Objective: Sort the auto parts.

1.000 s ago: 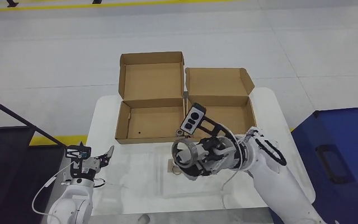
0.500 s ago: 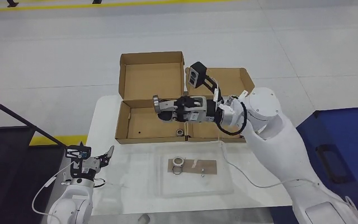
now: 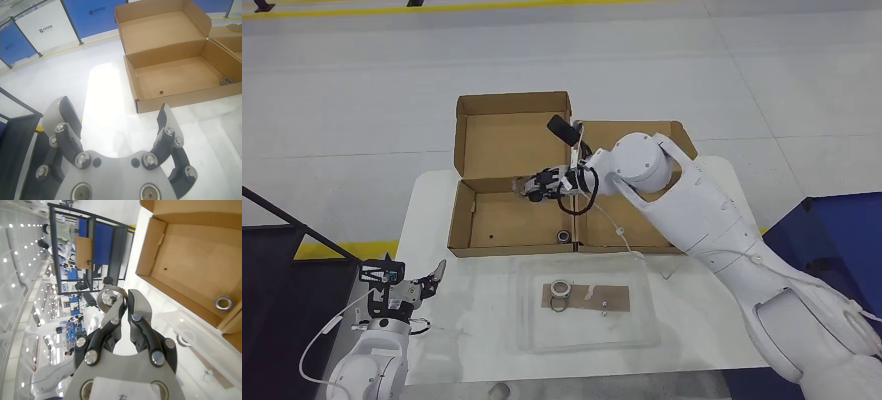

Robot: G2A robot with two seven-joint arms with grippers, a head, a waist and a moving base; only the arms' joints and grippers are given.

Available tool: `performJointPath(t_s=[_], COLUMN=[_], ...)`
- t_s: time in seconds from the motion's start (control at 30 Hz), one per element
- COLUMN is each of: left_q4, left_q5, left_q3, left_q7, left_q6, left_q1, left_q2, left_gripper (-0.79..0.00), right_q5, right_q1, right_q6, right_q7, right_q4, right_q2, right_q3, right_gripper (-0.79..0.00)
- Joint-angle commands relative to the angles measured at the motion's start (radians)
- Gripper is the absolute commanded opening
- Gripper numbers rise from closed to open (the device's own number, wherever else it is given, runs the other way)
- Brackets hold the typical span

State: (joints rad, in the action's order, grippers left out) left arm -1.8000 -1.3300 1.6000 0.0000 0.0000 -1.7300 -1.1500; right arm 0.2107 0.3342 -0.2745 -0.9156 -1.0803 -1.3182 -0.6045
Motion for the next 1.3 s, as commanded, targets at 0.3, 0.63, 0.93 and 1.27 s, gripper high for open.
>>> performJointPath(t_s=[0.3, 0.63, 0.93, 1.27], left_q4=[0.000, 0.000, 0.000, 0.000], left_q5=[0.000, 0.000, 0.000, 0.000], left_q3=[0.000, 0.000, 0.000, 0.000], left_q7=[0.000, 0.000, 0.000, 0.000], left_q6=[0.000, 0.000, 0.000, 0.000], left_q1=[0.000, 0.000, 0.000, 0.000], left_q2=[0.000, 0.000, 0.000, 0.000], left_gripper=[0.000, 0.000, 0.000, 0.000], right_q5=[-0.056, -0.047, -0.083, -0.298], right_q1=[-0.030, -0.023, -0.084, -0.127], right_q6=[0.067, 0.088, 0.388, 0.243], right_q7=[0.024, 0.032, 0.058, 0.052], right_q4=[0.081, 0.071, 0.250, 0.606], right_q2=[-0.028, -0.028, -0.135, -0.385], right_q3=[0.038, 0.032, 0.139, 0.375], right_gripper=[-0.785, -0.785, -0.785, -0.785])
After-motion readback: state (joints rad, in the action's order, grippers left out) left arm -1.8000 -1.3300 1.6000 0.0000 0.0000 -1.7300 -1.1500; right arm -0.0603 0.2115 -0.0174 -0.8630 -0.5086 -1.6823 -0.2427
